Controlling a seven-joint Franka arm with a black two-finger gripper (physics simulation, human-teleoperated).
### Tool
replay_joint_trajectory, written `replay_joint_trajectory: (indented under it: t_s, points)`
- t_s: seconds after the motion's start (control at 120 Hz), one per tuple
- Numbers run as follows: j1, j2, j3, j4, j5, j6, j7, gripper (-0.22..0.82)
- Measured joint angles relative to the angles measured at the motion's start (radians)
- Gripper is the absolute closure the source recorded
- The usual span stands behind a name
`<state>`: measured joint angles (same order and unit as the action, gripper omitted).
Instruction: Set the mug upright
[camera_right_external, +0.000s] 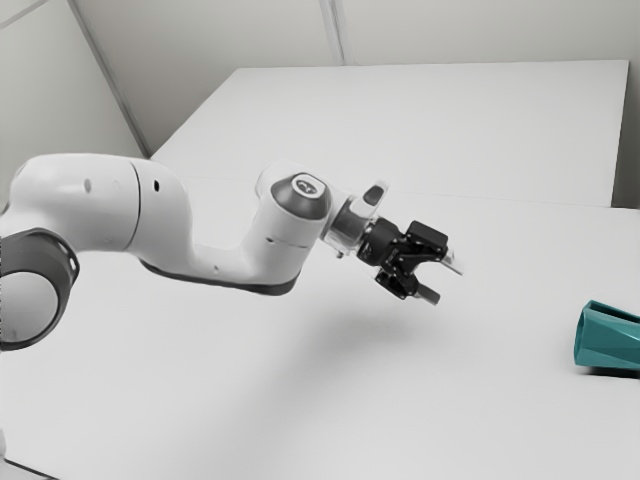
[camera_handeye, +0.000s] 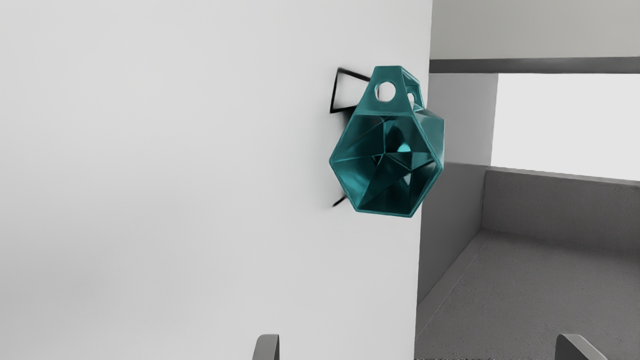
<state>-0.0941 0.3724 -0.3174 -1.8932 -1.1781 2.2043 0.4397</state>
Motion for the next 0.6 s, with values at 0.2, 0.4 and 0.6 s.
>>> replay_joint_trajectory:
  t_s: [0.2, 0.4, 0.6]
  points:
    - [-0.078, 0.090, 0.000, 0.080, -0.066, 0.027, 0.079, 0.00]
    - [-0.163, 0.191, 0.000, 0.188, -0.118, 0.050, 0.136, 0.00]
    - [-0.222, 0.293, 0.000, 0.301, -0.139, 0.059, 0.176, 0.00]
